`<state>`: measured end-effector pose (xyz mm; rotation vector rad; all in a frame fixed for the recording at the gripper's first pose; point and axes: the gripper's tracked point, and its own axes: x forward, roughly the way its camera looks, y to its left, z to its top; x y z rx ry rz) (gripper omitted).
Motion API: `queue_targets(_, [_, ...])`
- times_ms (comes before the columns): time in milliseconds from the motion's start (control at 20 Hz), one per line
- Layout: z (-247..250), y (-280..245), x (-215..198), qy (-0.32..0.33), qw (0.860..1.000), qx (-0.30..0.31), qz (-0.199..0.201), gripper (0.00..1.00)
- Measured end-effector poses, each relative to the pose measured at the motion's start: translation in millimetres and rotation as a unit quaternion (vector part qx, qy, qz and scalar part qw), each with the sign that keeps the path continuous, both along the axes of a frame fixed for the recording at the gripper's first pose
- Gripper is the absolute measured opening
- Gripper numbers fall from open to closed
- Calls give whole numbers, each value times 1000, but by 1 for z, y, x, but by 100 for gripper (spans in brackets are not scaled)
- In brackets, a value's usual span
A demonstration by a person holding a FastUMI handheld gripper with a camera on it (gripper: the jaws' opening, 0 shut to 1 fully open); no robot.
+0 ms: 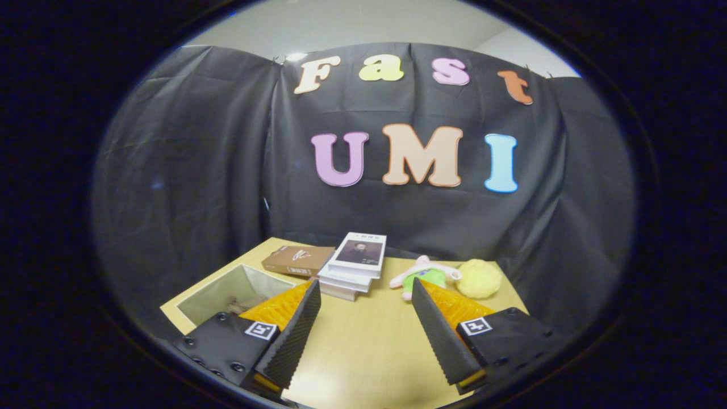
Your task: Open the storage box then place both shoes into the box .Put the left shoe in first, then the right shoe, with the right side of both shoes facing outward in a uniform manner.
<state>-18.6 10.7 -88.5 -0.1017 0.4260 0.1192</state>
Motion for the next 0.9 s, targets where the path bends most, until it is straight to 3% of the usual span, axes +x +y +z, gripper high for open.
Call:
queue_targets(200, [19, -43, -4, -66, 997, -25, -43, 100])
queue_targets(450, [18, -69, -17, -89, 993, -23, -75, 100])
queue_targets(900, [59, -83, -12, -149, 984, -27, -95, 100])
